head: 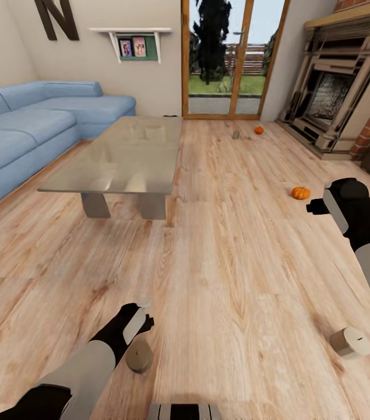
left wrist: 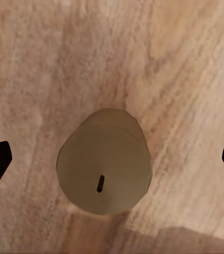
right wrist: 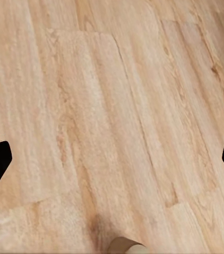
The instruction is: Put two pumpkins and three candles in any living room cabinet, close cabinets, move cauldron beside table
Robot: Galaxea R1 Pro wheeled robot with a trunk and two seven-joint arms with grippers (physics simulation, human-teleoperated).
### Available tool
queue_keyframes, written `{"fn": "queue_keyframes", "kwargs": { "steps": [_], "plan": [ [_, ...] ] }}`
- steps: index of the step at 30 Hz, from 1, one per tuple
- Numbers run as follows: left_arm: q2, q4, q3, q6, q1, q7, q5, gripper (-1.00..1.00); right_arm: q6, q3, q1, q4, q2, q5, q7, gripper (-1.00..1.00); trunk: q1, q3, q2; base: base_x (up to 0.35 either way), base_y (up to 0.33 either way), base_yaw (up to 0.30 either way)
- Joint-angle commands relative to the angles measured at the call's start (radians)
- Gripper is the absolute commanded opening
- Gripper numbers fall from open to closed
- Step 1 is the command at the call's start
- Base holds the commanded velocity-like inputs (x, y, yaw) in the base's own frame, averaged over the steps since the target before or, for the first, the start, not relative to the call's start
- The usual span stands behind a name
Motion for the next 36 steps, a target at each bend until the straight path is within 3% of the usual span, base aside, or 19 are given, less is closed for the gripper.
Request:
{"fn": "queue_keyframes", "kwargs": {
  "steps": [1, 19, 31, 36],
  "plan": [
    [0.001, -0.002, -0.006, 0.003, 0.0, 0.009, 0.01, 1.0, 0.003, 0.005, -0.001, -0.001, -0.001, -0.01, -0.009, 1.0, 0.0, -0.005, -0.001, 0.0, 0.0, 0.0],
    [0.001, -0.002, -0.006, 0.002, 0.0, 0.009, 0.008, 1.0, 0.003, 0.027, -0.001, -0.001, 0.0, -0.01, -0.009, 1.0, 0.008, -0.074, -0.005, 0.0, 0.0, 0.0],
    [0.0, -0.002, -0.012, 0.001, 0.0, 0.009, 0.007, 1.0, 0.003, 0.028, -0.001, -0.002, 0.001, -0.01, -0.009, 1.0, 0.008, -0.074, -0.005, 0.0, 0.0, 0.0],
    [0.0, -0.002, -0.012, 0.001, 0.0, 0.009, 0.007, 1.0, 0.003, 0.029, -0.001, -0.002, 0.001, -0.01, -0.009, 1.0, 0.011, -0.094, -0.006, 0.0, 0.0, 0.0]
  ]
}}
